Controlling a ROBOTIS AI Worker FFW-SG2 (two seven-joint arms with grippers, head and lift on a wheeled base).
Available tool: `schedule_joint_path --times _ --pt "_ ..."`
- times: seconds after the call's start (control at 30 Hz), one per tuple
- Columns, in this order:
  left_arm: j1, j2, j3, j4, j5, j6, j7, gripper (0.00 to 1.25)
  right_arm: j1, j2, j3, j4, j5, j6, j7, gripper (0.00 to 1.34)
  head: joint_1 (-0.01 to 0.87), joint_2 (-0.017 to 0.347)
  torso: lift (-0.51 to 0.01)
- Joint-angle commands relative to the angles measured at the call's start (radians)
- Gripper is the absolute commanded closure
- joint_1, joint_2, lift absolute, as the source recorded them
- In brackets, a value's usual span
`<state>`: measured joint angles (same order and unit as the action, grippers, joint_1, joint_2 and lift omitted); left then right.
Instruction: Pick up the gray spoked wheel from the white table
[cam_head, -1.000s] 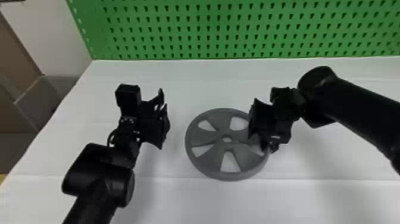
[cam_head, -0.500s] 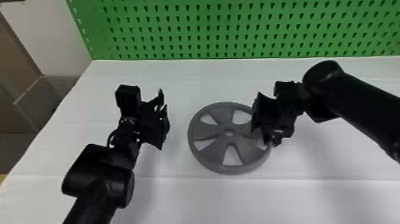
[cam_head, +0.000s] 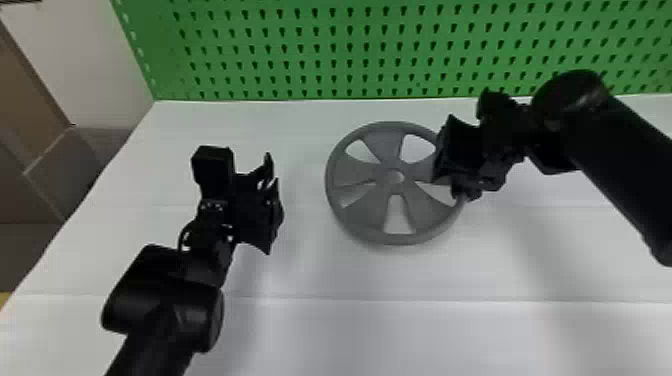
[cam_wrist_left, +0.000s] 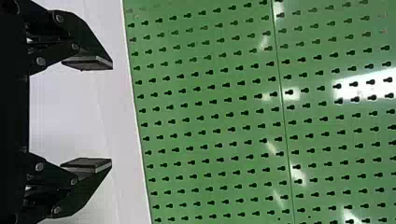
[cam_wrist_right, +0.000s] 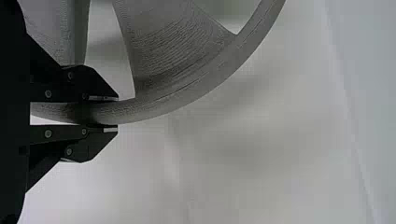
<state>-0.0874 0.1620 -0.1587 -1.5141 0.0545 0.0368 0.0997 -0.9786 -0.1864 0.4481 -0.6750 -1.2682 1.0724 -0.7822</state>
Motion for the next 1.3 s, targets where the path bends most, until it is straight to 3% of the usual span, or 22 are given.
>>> schedule_joint_path --times 0.0,0.1,0.27,0.37,0.4,0.43,0.47,0.6,0.77,1.03,1.27 --pt "0.001 0.001 0.001 0.0 0.002 0.0 0.0 0.51 0.038 -0.002 -0.083 -0.097 0.082 -0.005 0.0 1.05 0.779 0.103 -0.071" --pt "0.003 0.002 0.002 -0.001 0.007 0.0 0.0 0.51 0.063 -0.001 -0.128 -0.161 0.124 -0.009 0.001 1.05 0.779 0.103 -0.071" --pt "0.005 0.002 0.007 -0.006 0.013 0.0 0.0 0.51 0.095 0.002 -0.172 -0.256 0.225 -0.02 0.061 1.05 0.779 0.103 -0.071" --pt "0.008 0.002 0.011 -0.011 0.015 -0.002 0.0 0.51 0.112 0.005 -0.181 -0.301 0.314 -0.043 0.149 1.05 0.779 0.103 -0.071" --pt "0.008 0.002 0.015 -0.012 0.015 0.0 0.0 0.51 0.118 0.005 -0.181 -0.313 0.357 -0.054 0.193 1.05 0.779 0.103 -0.071" --pt "0.009 0.002 0.016 -0.014 0.016 0.0 0.0 0.51 0.126 0.005 -0.18 -0.333 0.444 -0.075 0.293 1.05 0.779 0.103 -0.071" --pt "0.011 0.002 0.018 -0.015 0.016 -0.002 0.0 0.51 0.132 0.008 -0.178 -0.345 0.475 -0.091 0.321 1.05 0.779 0.103 -0.071" --pt "0.018 0.002 0.028 -0.023 0.018 0.0 0.0 0.51 0.155 0.018 -0.19 -0.39 0.515 -0.121 0.342 1.06 0.779 0.103 -0.071" --pt "0.021 0.002 0.033 -0.026 0.021 -0.002 0.0 0.51 0.196 0.019 -0.209 -0.433 0.632 -0.19 0.457 1.06 0.779 0.103 -0.071" --pt "0.032 0.001 0.045 -0.037 0.024 -0.002 0.0 0.51 0.287 0.027 -0.241 -0.491 0.724 -0.347 0.591 1.06 0.779 0.103 -0.071" --pt "0.043 0.001 0.059 -0.051 0.025 -0.002 0.0 0.51 0.38 0.048 -0.253 -0.571 0.833 -0.529 0.629 1.05 0.779 0.103 -0.071"
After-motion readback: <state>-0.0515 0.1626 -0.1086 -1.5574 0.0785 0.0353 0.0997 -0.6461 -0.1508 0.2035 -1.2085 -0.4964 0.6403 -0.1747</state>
